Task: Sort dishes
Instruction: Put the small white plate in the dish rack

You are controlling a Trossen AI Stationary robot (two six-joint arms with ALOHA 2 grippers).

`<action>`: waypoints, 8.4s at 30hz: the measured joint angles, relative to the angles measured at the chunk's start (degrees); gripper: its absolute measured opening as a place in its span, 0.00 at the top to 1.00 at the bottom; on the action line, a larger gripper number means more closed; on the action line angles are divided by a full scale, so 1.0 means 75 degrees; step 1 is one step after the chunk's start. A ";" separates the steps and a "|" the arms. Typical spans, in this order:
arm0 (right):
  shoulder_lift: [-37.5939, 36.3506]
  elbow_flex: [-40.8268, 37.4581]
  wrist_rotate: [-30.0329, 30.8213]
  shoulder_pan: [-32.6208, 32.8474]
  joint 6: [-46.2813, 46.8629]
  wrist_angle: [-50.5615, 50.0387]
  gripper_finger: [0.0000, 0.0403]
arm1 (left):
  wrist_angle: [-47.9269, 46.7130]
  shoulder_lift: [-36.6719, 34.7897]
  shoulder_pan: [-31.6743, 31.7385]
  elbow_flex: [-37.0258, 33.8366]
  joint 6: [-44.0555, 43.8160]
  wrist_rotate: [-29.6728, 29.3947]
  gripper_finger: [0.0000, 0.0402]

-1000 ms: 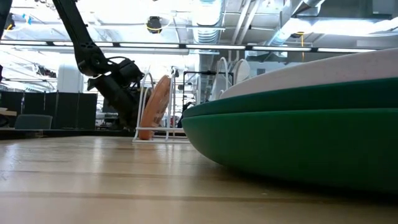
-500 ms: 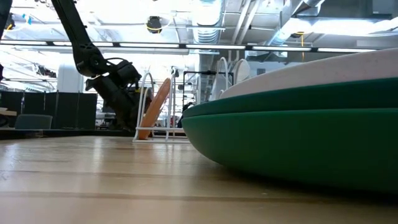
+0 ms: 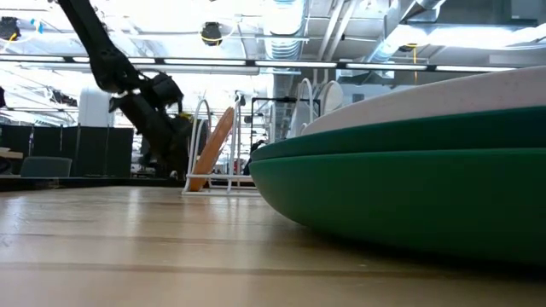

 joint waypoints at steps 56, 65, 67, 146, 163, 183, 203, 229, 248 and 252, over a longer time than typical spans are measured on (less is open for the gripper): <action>0.2253 0.0000 -0.2422 0.1411 0.5683 -0.2343 0.46 | -0.1053 -0.5030 -0.6390 0.0000 -0.1144 -0.2124 0.97; 0.2250 0.0000 -0.2422 0.2511 0.7473 -0.2055 0.46 | -0.1053 -0.5029 -0.7981 0.0000 -0.1682 -0.3202 0.97; 0.2266 0.0000 -0.2420 0.2675 0.7692 -0.1800 0.46 | -0.1050 -0.5029 -0.8357 0.0000 -0.1845 -0.3461 0.97; 0.5112 0.0003 -0.3532 0.1311 0.8793 -0.1598 0.46 | -0.2955 -0.5029 -1.0289 0.0000 -0.2555 -0.4936 0.97; 0.5115 0.0006 -0.4118 0.1294 0.8923 -0.1487 0.46 | -0.2955 -0.5029 -1.0291 0.0000 -0.2783 -0.4933 0.97; 0.5117 -0.0020 -0.3535 0.1227 0.8712 -0.1447 0.53 | -0.2946 -0.5029 -1.0291 0.0000 -0.2893 -0.4930 0.97; 0.5343 -0.0020 -0.3657 0.1026 0.8801 -0.0965 0.53 | -0.2943 -0.5029 -1.0291 0.0003 -0.2890 -0.4933 0.97; 0.5888 0.0084 -0.4529 0.0708 0.7912 -0.1052 0.93 | -0.3005 -0.5029 -1.0289 0.0003 -0.2552 -0.4886 0.97; 0.5904 0.1616 -0.3135 0.1027 0.7815 -0.2492 0.99 | -0.2999 -0.5029 -1.0291 0.0003 -0.2572 -0.4883 0.97; 0.5904 0.1847 -0.2781 0.1158 0.8029 -0.2902 0.99 | -0.2999 -0.5029 -1.0290 0.0003 -0.2616 -0.4883 0.97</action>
